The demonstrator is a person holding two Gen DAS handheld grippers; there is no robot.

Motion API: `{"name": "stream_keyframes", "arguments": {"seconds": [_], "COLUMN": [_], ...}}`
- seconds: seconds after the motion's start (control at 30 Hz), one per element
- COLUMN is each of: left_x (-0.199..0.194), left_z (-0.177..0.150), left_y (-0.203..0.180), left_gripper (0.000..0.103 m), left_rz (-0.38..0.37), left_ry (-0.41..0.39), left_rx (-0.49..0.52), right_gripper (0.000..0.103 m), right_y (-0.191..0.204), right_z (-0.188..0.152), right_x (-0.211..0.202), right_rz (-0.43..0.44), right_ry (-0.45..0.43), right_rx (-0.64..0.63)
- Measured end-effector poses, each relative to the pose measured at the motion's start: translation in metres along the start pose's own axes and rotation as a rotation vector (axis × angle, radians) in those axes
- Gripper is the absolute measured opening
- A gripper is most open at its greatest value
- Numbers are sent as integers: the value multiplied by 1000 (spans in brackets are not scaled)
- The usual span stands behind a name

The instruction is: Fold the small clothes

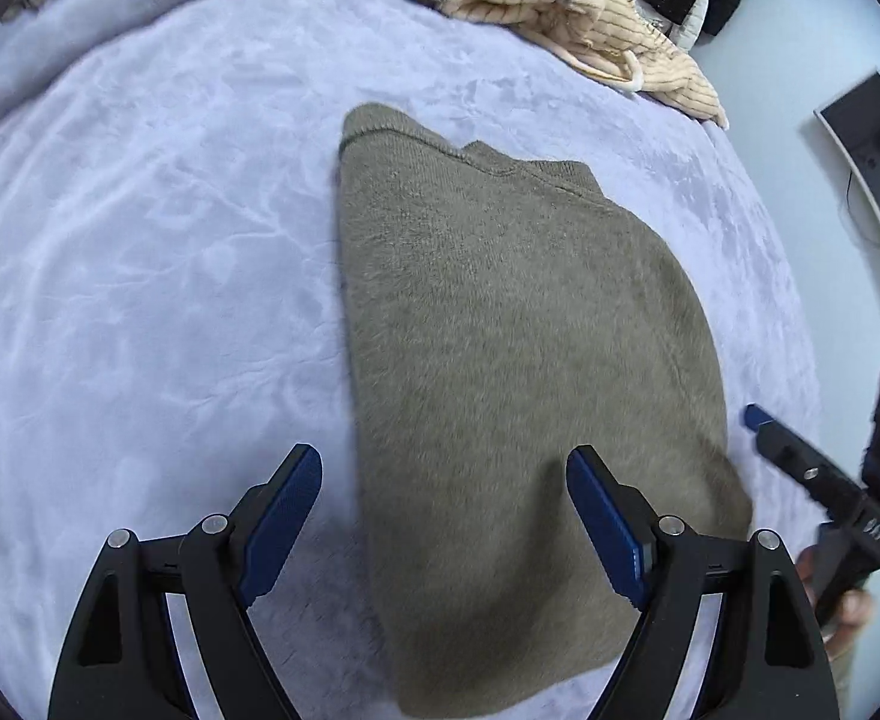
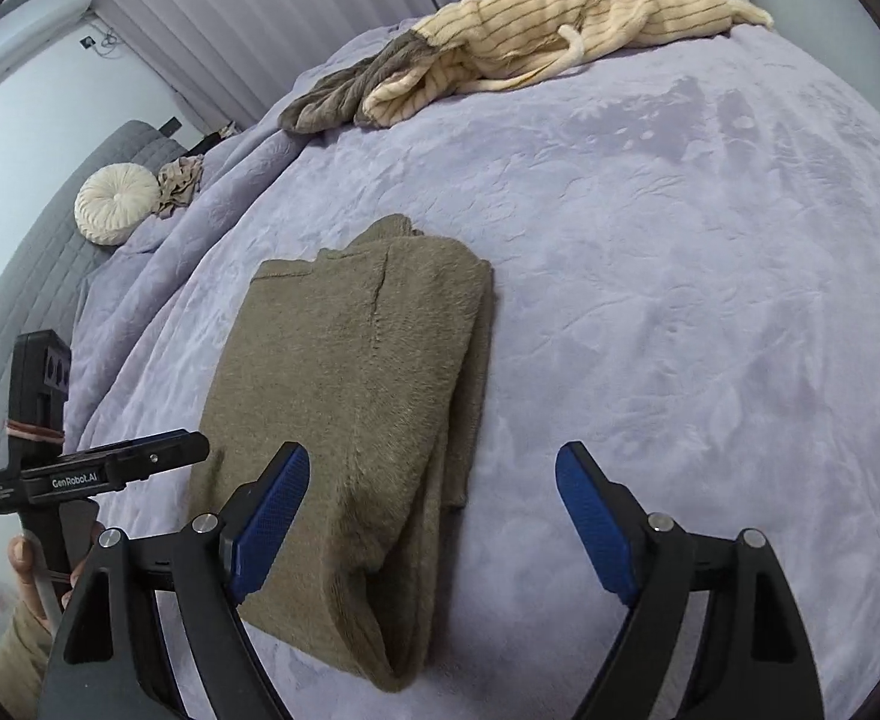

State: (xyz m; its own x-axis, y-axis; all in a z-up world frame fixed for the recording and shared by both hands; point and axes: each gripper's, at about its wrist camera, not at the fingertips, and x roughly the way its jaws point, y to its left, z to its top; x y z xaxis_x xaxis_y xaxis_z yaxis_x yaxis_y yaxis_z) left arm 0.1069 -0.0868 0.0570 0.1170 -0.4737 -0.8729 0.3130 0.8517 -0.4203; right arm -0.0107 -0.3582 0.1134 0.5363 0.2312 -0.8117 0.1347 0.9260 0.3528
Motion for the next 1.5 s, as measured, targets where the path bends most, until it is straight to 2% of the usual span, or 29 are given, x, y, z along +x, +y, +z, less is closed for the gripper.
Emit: {"name": "stream_keyframes", "arguments": {"seconds": [0.1, 0.17, 0.23, 0.3, 0.33, 0.37, 0.4, 0.47, 0.5, 0.57, 0.93, 1.17, 1.5], "left_x": [26, 41, 51, 55, 56, 55, 54, 49, 44, 35, -25, -56, -84], "left_z": [10, 13, 16, 18, 19, 20, 21, 22, 22, 20, -4, -33, -89], "left_y": [10, 19, 27, 25, 21, 15, 9, 3, 1, -2, -15, -9, 14], "left_gripper": [85, 85, 89, 89, 88, 79, 71, 58, 51, 47, 44, 44, 44], "left_rz": [-64, -143, -206, -223, -213, -194, -175, -164, -162, -156, -110, -85, -54], "left_ry": [72, 105, 115, 105, 101, 97, 94, 90, 82, 67, 29, 18, -1], "left_rx": [-51, -98, -144, -150, -126, -95, -64, -27, -11, 4, 76, 108, 96], "right_gripper": [87, 87, 87, 86, 85, 79, 66, 50, 44, 40, 38, 38, 38], "right_y": [-1, -5, -8, -5, -1, 4, 9, 15, 18, 22, 68, 93, 126], "right_z": [12, 18, 21, 20, 19, 20, 22, 25, 26, 28, 21, -6, -50], "right_x": [34, 56, 79, 101, 106, 108, 108, 106, 103, 94, 42, 21, 6], "right_rz": [38, 67, 137, 161, 154, 147, 144, 148, 142, 136, 132, 146, 133], "right_ry": [69, 114, 164, 203, 200, 193, 187, 181, 174, 164, 117, 107, 109], "right_rx": [21, 55, 101, 106, 90, 72, 59, 52, 48, 43, -31, -45, -83]}}
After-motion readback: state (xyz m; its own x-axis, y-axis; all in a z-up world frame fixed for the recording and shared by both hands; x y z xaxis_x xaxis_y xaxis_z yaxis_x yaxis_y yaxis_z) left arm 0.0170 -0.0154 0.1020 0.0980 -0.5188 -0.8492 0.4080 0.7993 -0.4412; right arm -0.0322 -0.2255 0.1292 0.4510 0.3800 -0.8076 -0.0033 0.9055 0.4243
